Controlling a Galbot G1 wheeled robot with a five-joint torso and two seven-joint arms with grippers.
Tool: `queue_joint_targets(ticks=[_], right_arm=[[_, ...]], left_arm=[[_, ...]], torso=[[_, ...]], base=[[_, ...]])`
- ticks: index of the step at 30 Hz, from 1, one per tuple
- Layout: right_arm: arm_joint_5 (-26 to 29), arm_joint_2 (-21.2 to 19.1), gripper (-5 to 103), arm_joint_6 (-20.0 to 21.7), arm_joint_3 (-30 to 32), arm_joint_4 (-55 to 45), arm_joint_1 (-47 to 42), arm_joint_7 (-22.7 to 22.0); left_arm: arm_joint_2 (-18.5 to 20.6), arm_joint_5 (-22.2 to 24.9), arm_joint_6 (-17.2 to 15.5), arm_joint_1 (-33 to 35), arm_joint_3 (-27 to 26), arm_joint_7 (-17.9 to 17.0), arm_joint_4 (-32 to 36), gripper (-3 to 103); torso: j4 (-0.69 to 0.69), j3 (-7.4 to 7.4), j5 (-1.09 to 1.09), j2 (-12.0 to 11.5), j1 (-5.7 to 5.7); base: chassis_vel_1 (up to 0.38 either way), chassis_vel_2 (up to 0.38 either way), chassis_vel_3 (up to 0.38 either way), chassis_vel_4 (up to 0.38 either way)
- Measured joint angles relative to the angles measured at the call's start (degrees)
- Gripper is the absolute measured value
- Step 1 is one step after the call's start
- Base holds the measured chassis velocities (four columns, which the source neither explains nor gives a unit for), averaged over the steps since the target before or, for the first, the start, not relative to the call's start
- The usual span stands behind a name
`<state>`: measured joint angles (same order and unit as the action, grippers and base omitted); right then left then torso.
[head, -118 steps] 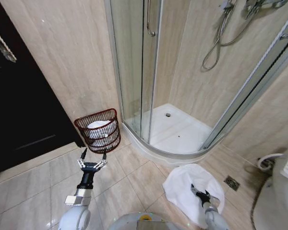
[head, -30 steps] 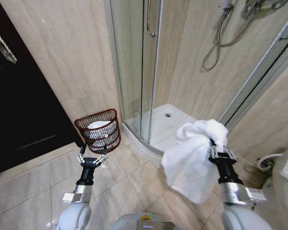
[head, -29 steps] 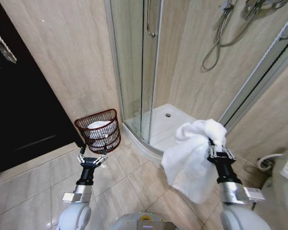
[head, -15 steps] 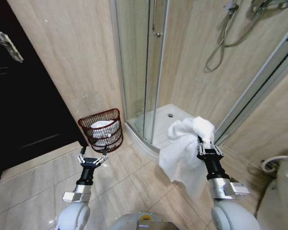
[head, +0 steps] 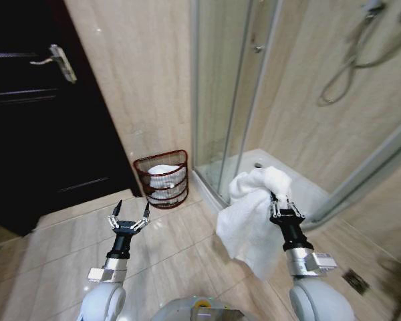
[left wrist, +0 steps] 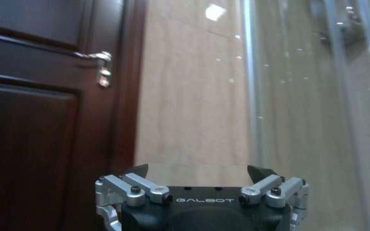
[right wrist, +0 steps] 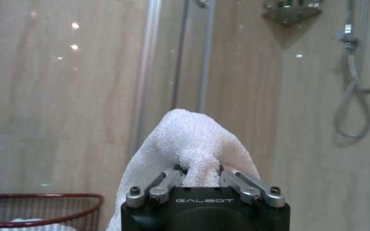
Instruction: Discard the used towel into the hamper.
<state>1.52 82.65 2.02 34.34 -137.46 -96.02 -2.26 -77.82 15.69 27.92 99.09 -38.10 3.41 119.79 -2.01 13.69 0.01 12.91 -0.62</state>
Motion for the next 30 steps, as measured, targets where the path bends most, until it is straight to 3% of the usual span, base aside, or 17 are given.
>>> queue_joint_targets(ticks=[30], right_arm=[[1.38,0.02,18,-1.33,-0.93,1.50,1.00,-0.73]], left_arm=[[-0.52,-0.82,-0.42,0.76,0.28,-0.96,0.07,100]], torso=[[0.03,-0.13,0.00,-0.17,0.07]], base=[[0.070,0.074,-0.047,-0.045]])
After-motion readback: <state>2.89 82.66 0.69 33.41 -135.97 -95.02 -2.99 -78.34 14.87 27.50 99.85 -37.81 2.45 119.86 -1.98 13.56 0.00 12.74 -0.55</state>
